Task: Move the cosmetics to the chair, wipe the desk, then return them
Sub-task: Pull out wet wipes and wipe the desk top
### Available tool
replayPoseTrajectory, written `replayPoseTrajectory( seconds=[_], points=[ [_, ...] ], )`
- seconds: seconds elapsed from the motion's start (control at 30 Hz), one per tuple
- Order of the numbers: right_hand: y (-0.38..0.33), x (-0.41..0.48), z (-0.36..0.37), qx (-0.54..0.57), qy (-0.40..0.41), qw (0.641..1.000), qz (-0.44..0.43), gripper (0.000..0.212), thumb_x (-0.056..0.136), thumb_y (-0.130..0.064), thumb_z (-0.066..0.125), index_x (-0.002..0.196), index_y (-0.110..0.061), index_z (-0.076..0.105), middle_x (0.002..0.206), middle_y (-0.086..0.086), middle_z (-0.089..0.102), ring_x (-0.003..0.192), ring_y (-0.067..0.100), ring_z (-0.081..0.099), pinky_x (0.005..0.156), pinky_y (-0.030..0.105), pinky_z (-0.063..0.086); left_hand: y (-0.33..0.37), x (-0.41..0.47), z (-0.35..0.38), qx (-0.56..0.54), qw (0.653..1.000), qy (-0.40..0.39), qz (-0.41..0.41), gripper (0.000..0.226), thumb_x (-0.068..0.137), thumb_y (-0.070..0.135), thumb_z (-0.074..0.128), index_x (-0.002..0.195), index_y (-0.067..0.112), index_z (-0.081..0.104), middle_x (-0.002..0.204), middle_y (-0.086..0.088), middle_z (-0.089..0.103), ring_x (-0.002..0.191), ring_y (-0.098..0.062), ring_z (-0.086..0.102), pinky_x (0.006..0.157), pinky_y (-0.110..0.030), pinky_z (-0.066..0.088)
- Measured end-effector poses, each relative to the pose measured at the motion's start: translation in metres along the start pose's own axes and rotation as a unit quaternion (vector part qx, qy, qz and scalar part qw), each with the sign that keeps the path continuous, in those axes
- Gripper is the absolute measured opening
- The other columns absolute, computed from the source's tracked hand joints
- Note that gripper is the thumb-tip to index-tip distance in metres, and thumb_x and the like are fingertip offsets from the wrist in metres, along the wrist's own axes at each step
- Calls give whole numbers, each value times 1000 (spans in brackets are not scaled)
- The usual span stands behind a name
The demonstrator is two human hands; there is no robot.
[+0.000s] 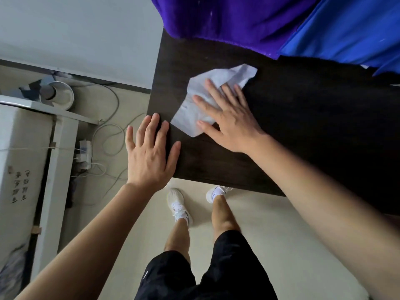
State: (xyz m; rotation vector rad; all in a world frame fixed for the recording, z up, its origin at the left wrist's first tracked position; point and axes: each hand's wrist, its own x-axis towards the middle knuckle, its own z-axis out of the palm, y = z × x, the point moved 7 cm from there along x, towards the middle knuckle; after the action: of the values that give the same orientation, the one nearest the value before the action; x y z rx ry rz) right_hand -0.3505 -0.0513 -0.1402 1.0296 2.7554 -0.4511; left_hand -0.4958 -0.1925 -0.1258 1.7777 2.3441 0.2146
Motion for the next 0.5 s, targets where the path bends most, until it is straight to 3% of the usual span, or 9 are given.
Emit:
replayPoseTrajectory(
  seconds=[0.1, 0.2, 0.5],
  points=[
    [26, -39, 6, -11, -13, 999, 41, 65, 100, -66, 21, 159, -42, 7, 169, 1, -8, 154, 37, 2, 124, 50, -4, -1, 10, -1, -3, 1000, 23, 4, 59, 100, 49, 37, 142, 8, 48, 150, -17, 40, 143, -35, 30, 117, -62, 11],
    [31, -33, 7, -8, -20, 998, 63, 66, 99, -69, 18, 158, -44, 2, 169, 2, -11, 154, 38, -2, 122, 52, -6, 0, 10, 0, 0, 999, 50, 11, 57, 101, 47, 40, 141, 8, 49, 150, -18, 41, 142, -36, 33, 117, -60, 16],
    [-12, 113, -26, 23, 18, 993, 112, 66, 100, -63, 22, 159, -38, 6, 168, 8, -9, 154, 40, -2, 121, 58, -6, -2, 9, 0, -13, 996, 84, 14, 53, 99, 43, 46, 138, 9, 52, 150, -16, 42, 141, -35, 35, 113, -52, 29]
  ],
)
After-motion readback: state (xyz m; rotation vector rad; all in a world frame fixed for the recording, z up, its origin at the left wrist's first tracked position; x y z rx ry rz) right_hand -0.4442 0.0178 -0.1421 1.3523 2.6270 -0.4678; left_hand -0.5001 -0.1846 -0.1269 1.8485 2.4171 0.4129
